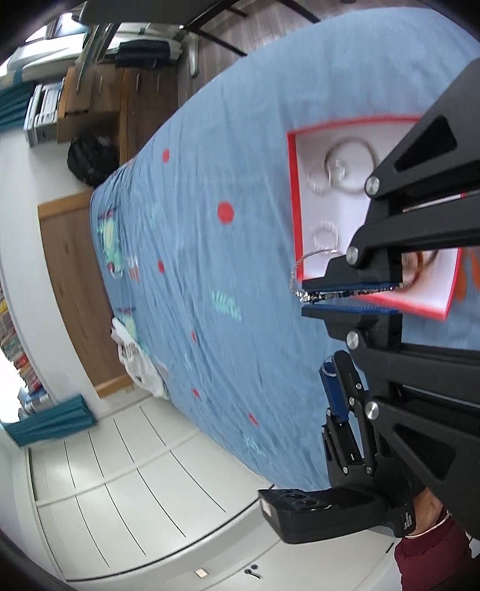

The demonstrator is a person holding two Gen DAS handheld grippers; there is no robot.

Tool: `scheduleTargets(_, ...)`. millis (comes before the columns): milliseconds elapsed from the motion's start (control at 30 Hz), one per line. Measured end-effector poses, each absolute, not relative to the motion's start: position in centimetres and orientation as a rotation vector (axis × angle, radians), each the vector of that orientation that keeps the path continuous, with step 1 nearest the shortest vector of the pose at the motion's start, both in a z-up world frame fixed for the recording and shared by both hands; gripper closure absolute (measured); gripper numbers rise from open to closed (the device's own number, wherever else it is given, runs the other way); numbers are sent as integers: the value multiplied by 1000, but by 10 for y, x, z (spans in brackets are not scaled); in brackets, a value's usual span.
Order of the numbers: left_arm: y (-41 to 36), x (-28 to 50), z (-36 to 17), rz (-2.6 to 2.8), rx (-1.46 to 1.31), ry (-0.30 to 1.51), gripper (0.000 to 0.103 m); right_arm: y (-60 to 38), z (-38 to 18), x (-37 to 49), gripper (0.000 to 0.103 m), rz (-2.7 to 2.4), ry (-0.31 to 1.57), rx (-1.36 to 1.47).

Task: Organize jewelry
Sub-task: 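Carry the silver chain and small ring over the red box with both tools, then open the right tool to drop the chain while the left tool releases the ring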

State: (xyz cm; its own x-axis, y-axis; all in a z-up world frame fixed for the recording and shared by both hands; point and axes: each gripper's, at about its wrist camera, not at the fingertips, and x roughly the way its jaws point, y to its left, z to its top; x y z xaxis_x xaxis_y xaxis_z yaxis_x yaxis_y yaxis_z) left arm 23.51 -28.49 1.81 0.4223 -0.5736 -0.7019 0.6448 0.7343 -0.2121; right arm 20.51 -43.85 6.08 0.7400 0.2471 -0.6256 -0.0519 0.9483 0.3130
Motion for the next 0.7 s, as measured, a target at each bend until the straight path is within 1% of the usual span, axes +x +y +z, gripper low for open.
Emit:
scheduleTargets(133,-328,245,-2,-776,128,871,85,-469,36,211,97,135,756,302)
scheduleTargets(267,-352,258,-31,-748,159,912,85,-493,-2,218,97,100,799,322)
scheduleTargets(433,-361,264,-57,-723,201,942,85,-510,-43,227,97,58,848,349)
scheduleTargets(600,-364,261,-74,-720,229,964,85,-518,-67,224,96,26,885,340)
scheduleTargets(700,-370,258,-75,-716,260,954,84,-521,-76,224,96,10,912,333)
